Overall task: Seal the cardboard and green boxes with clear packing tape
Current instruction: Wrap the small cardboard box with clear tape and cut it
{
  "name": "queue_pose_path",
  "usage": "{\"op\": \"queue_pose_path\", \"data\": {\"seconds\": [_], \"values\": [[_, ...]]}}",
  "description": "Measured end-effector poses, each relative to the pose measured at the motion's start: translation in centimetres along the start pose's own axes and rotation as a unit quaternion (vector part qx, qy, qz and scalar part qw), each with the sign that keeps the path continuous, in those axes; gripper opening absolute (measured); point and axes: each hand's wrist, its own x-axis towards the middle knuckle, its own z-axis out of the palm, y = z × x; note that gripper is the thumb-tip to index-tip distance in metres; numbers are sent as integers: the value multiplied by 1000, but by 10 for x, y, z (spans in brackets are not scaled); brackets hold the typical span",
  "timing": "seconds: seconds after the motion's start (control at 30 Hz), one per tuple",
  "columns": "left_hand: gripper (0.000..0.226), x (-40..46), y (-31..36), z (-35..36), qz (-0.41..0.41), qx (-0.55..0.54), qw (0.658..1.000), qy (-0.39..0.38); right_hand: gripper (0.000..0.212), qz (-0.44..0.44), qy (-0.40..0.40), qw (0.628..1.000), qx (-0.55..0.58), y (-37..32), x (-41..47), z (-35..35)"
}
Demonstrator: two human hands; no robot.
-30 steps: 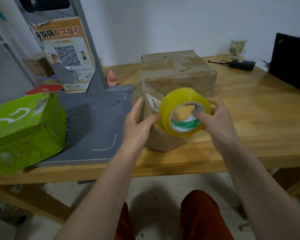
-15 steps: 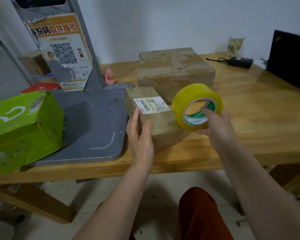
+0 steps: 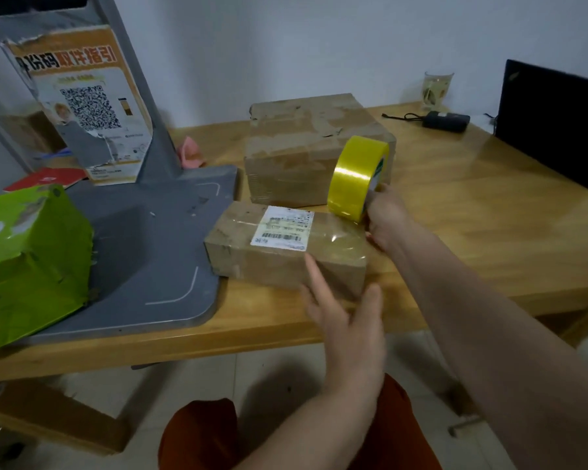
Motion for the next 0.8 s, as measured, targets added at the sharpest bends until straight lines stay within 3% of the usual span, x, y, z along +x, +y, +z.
{"op": "queue_pose_path", "data": {"seconds": [0.07,0.13,0.17,0.2,0.23,0.3,0.37,0.43,0.6,0.7,0.8], "values": [[86,-9,8,1,-52,34,992,-113,14,-3,-32,999,-16,-7,4,-6],[49,-12,27,-8,-52,127,967,-213,13,-14,-81,996,-34,-8,4,-10],[23,-6,38,-14,8,207,959,-194,14,-20,-103,994,-36,-7,2,-11],[9,7,53,-20,96,289,942,-138,15,-31,-117,992,-33,-5,2,-11],[14,26,65,-26,175,357,915,-69,17,-43,-129,990,-28,-5,-1,-12],[56,68,85,-34,229,449,864,-17,20,-57,-149,987,-26,-6,-2,-12],[100,105,91,-34,179,458,866,-90,23,-46,-147,988,-22,-10,-2,-13],[119,126,86,-28,136,426,878,-170,25,-19,-137,990,-7,-17,2,-14],[124,137,68,-19,157,303,908,-244,22,-41,-183,982,16,-42,-3,-15],[130,132,60,-23,191,229,928,-223,14,-153,-240,953,-103,-51,-14,-14],[124,125,62,-25,192,159,947,-204,22,-186,-235,940,-162,-50,-19,-11]]}}
